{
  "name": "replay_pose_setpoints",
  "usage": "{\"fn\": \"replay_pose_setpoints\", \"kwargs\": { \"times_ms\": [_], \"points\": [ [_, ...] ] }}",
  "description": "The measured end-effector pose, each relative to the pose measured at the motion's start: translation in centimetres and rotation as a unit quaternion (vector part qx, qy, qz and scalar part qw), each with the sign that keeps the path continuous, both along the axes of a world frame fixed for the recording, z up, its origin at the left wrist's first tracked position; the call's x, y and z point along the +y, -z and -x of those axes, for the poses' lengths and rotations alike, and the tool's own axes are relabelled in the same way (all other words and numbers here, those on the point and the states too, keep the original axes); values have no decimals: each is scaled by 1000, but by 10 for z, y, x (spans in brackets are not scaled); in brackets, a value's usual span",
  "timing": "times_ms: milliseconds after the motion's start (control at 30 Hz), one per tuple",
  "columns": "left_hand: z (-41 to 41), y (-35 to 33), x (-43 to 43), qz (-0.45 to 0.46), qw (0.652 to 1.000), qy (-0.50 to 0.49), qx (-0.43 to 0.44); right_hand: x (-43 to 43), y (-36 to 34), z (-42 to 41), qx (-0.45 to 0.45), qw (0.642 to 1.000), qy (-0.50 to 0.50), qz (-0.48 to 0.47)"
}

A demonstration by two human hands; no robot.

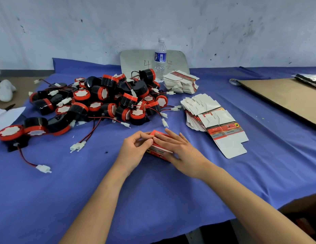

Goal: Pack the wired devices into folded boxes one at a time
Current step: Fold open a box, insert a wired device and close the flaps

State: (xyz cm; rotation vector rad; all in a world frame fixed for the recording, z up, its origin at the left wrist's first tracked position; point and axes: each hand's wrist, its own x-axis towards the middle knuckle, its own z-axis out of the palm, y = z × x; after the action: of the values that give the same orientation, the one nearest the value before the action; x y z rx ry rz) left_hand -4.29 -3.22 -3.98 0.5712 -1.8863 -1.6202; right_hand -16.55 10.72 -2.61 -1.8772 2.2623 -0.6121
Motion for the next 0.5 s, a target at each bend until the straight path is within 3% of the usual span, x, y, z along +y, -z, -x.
{"fn": "replay_pose_setpoints", "kwargs": {
  "times_ms": [133,267,400,500],
  "points": [
    [0,-1,0,19,1000,13,-13,2,1,2,58,998,-5,-19],
    [3,-2,2,23,999,12,-19,3,2,1,22,999,-6,-26],
    [3,-4,5,24,1000,8,-12,3,3,4,75,996,-12,-47],
    [2,-6,6,42,999,19,-21,2,3,4,23,1000,-6,-21]
  ]
}}
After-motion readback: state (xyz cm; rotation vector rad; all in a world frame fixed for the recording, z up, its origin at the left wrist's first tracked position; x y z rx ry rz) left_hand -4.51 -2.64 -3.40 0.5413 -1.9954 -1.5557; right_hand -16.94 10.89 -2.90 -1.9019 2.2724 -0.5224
